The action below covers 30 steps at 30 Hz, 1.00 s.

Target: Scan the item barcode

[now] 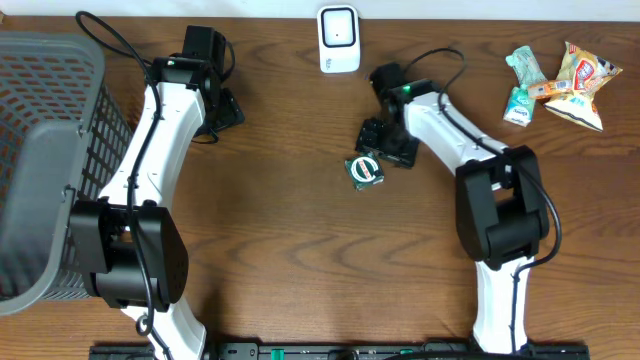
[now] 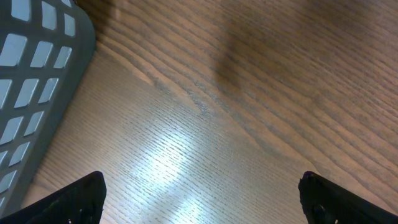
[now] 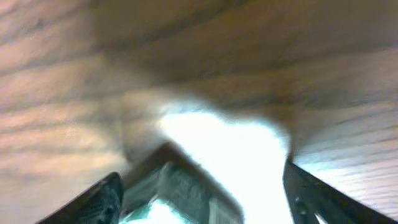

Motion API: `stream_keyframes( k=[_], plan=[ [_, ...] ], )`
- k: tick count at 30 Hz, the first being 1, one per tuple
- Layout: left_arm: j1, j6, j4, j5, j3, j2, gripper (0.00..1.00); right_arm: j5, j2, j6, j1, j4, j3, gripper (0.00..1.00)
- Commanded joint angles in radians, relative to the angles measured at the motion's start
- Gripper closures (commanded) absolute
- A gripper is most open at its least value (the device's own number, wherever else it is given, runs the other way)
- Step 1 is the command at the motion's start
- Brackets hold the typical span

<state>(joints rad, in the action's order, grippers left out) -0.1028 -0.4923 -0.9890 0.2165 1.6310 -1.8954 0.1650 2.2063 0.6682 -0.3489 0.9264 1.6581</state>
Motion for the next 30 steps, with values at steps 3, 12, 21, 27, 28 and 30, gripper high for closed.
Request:
stream_keyframes(
  k=[3,12,21,27,28,30],
  plan=[
    [0.000,0.013,-0.005,0.020,-0.009,-0.011,0.02,0.222,-0.007,-0.028,-0.003,0.001,-0.014,0.24],
    [0.000,0.013,-0.005,0.020,-0.009,-0.011,0.02,0.118,-0.024,0.014,0.019,0.126,-0.008,0.07],
    [0.000,0.013,-0.005,0.020,-0.009,-0.011,0.02,0.179,-0.026,-0.109,0.020,0.215,-0.003,0.08],
    [0.000,0.013,-0.005,0.020,-0.009,-0.011,0.02,0.010,-0.045,-0.121,0.055,0.335,0.056,0.07],
    [0.000,0.013,-0.005,0.020,-0.009,-0.011,0.03,-0.014,-0.052,-0.119,0.065,0.372,0.076,0.07],
    [0.000,0.013,-0.005,0.020,-0.009,-0.011,0.02,-0.035,-0.077,-0.119,0.087,0.441,0.120,0.06]
  ],
)
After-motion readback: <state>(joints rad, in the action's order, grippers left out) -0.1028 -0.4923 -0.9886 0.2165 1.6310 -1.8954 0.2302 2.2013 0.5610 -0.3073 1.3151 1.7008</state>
